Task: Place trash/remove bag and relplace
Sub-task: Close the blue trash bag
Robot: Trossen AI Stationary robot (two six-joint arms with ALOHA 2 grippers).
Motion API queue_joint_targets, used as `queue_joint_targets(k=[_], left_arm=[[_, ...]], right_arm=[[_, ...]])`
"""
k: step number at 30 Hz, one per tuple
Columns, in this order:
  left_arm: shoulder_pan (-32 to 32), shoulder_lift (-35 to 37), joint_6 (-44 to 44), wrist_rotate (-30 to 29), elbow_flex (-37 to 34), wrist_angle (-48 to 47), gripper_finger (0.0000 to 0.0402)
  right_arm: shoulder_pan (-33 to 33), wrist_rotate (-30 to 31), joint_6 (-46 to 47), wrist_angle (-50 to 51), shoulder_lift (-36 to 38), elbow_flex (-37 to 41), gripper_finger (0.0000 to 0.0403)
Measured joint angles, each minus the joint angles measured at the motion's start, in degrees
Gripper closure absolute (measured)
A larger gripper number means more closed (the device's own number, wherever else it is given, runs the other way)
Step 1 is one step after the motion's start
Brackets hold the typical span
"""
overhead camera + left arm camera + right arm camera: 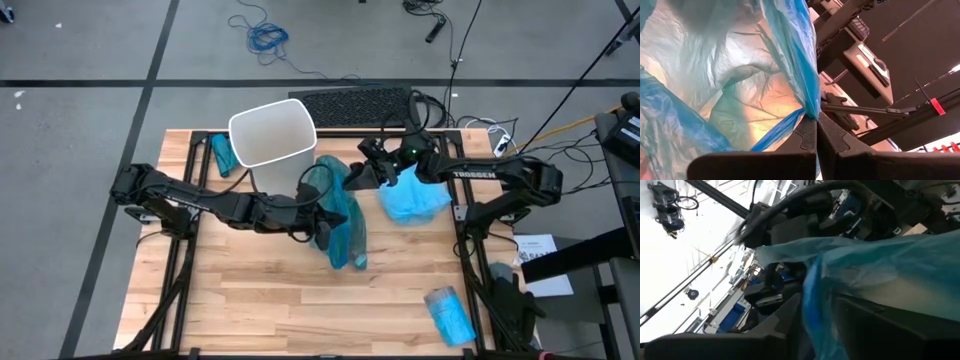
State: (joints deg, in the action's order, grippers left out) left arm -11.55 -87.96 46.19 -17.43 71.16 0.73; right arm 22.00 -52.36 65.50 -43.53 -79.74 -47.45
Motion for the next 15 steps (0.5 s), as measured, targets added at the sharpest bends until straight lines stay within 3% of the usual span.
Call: queue_joint_targets(k=[11,15], left_arm=[[0.7,0.0,0.0,0.8,0.0,0.0,0.0402],[0.7,0.0,0.0,0.8,0.0,0.0,0.0402]], right_arm=[[-3.0,-2.2,-0.8,0.0,-5.2,-7.1,0.0292],[-2.8,-3.3,-0.9,0.0,-5.2,-7.6,0.0319]])
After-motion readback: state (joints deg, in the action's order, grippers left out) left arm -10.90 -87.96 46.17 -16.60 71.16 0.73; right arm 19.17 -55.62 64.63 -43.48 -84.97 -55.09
